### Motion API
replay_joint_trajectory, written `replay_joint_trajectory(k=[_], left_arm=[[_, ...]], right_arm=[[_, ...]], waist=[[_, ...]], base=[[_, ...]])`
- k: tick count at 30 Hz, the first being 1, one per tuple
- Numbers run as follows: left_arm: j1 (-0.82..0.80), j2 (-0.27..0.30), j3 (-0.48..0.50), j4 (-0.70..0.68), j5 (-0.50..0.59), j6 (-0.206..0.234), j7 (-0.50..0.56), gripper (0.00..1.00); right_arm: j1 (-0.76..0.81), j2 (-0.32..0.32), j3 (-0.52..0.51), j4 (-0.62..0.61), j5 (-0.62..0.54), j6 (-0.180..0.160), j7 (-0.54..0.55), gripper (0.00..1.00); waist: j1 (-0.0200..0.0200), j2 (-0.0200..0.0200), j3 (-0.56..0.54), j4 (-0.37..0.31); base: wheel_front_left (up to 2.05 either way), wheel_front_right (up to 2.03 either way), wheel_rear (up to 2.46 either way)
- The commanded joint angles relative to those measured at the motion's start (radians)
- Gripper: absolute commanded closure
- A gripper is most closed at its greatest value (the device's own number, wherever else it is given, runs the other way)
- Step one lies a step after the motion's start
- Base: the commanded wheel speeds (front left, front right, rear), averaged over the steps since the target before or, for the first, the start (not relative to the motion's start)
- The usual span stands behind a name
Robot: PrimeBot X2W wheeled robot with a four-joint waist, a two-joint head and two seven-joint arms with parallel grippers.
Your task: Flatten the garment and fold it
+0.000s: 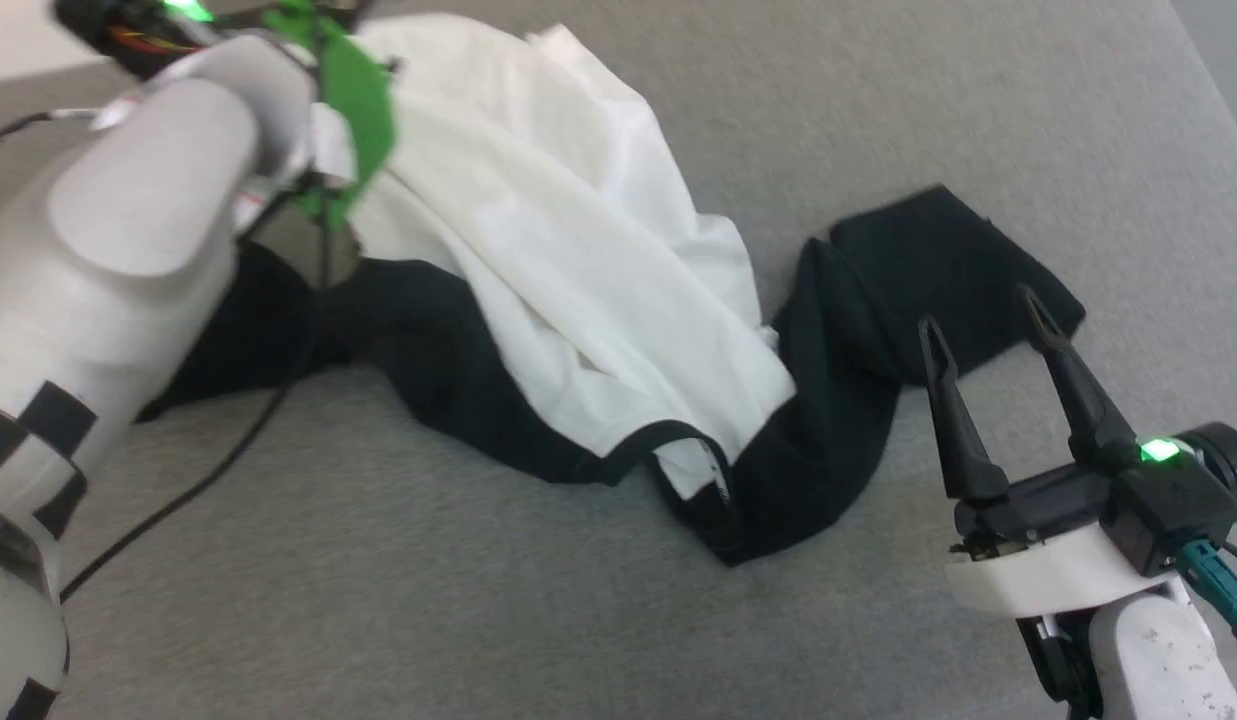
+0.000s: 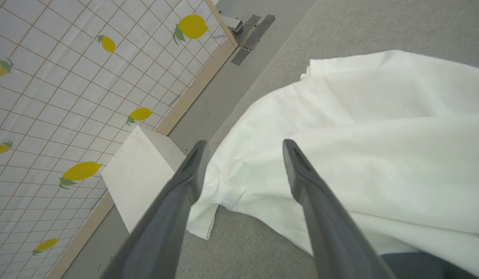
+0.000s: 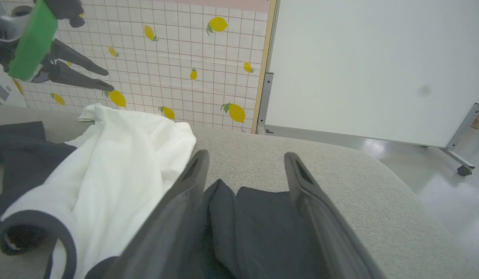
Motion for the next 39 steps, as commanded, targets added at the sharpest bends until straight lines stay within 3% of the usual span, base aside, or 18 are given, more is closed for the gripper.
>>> replay_joint_trajectory(k=[1,10,16,23,32,37,39], left_arm=[[0.009,0.003,-0.002,-0.058,-0.026,-0.003,0.025,0.0],[0.133,0.125,-0.004,-0.572,-0.126,-0.004,0.386,0.0],[0.231,0.178,-0.004,-0.746,-0.137,-0.004,0.53,0.0],[0.32,0.172,-0.004,-0.752,-0.111,-0.004,0.57,0.0],[0.377,0.16,-0.004,-0.686,-0.005,-0.004,0.539,0.0],[0.451,0.172,-0.004,-0.692,-0.016,-0.004,0.609,0.0],[0.457,0.185,-0.004,-0.697,-0.009,-0.004,0.587,1.0]], right_arm=[[0.013,-0.004,-0.001,0.003,-0.001,-0.001,-0.006,0.0],[0.031,-0.011,0.008,0.003,0.002,-0.001,-0.006,0.0],[0.005,-0.006,0.019,-0.001,0.007,-0.001,-0.006,0.0],[-0.045,0.008,0.039,0.003,0.012,-0.001,-0.006,0.0],[-0.084,0.026,0.047,0.017,0.019,-0.001,-0.006,0.0],[-0.085,0.032,0.045,0.036,0.022,-0.001,-0.006,0.0],[-0.086,0.026,0.038,0.044,0.022,-0.001,-0.006,0.0]], waist=[[0.0,0.0,-0.135,0.129],[0.0,0.0,-0.175,0.166],[0.0,0.0,-0.141,0.14],[0.0,0.0,-0.082,0.082],[0.0,0.0,-0.023,0.026],[0.0,0.0,-0.023,0.024],[0.0,0.0,-0.035,0.032]], base=[[0.0,0.0,0.0],[0.0,0.0,0.0],[0.0,0.0,0.0],[0.0,0.0,0.0],[0.0,0.0,0.0],[0.0,0.0,0.0],[0.0,0.0,0.0]])
